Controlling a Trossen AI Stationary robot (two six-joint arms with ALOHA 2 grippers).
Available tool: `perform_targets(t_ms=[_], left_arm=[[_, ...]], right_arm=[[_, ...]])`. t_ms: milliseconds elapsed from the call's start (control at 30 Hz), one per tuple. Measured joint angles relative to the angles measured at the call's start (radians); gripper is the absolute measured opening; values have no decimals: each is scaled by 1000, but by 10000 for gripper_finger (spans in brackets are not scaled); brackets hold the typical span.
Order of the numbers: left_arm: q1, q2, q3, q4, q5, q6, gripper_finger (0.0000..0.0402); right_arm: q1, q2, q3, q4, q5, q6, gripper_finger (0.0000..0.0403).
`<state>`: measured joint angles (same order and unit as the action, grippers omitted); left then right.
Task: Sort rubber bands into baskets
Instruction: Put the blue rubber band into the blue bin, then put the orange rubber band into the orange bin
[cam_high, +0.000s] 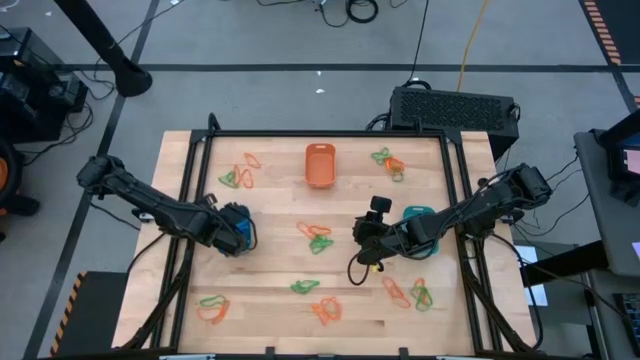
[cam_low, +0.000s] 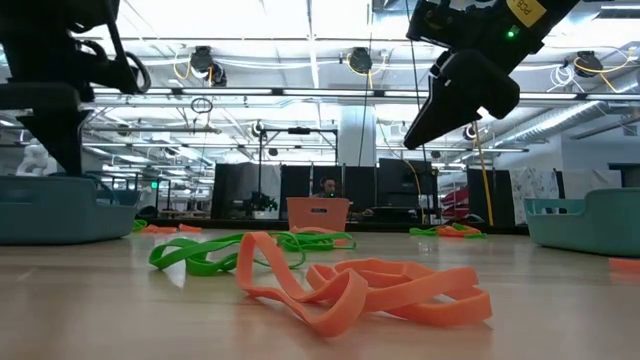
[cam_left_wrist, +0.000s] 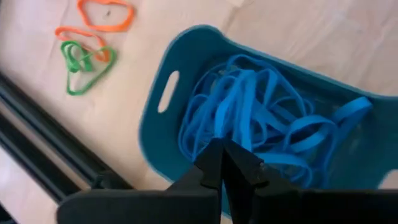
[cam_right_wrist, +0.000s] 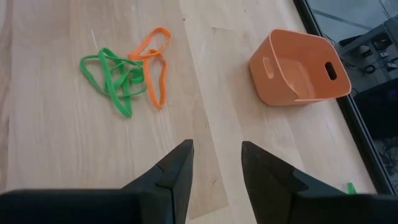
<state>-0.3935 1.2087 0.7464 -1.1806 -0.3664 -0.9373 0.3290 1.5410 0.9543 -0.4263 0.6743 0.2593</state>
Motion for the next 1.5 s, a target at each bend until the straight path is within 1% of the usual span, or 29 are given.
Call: perform_targets(t_ms=[233, 400, 633, 767, 833, 933, 1033, 1100, 1200, 1267, 1400, 1433, 1500], left_arm=[[0, 0, 0, -15, 2, 21, 77], [0, 0, 2, -17, 32, 50, 112], [-10, 0, 40, 0, 39, 60, 118], [-34, 0, 63, 94, 26, 92, 118], [-50, 0, 70, 177, 23, 131, 118], [-83, 0, 69, 338, 15, 194, 118], [-129, 1, 43, 564, -52, 292, 118], [-160, 14, 17, 747, -92, 384, 118], [-193, 56, -31, 1050, -86, 542, 118], [-205, 113, -47, 1220, -26, 648, 118], [-221, 272, -36, 1482, 95, 807, 119], [-224, 316, -22, 1533, 106, 836, 118], [-227, 403, 13, 1584, 106, 893, 118]], right_arm=[[0, 0, 0, 4, 0, -2, 128], [0, 0, 0, 4, 0, -2, 128], [0, 0, 0, 27, -11, 21, 128], [0, 0, 0, 86, -115, 24, 128], [0, 0, 0, 125, -176, 24, 128], [0, 0, 0, 182, -309, 24, 128], [4, 0, 0, 237, -441, 39, 128], [18, 0, 0, 255, -487, 73, 128], [59, 0, 0, 253, -494, 128, 128], [86, 0, 0, 253, -494, 153, 128], [124, 0, 0, 276, -490, 174, 128], [129, 0, 0, 289, -490, 174, 128], [134, 0, 0, 315, -489, 175, 128]])
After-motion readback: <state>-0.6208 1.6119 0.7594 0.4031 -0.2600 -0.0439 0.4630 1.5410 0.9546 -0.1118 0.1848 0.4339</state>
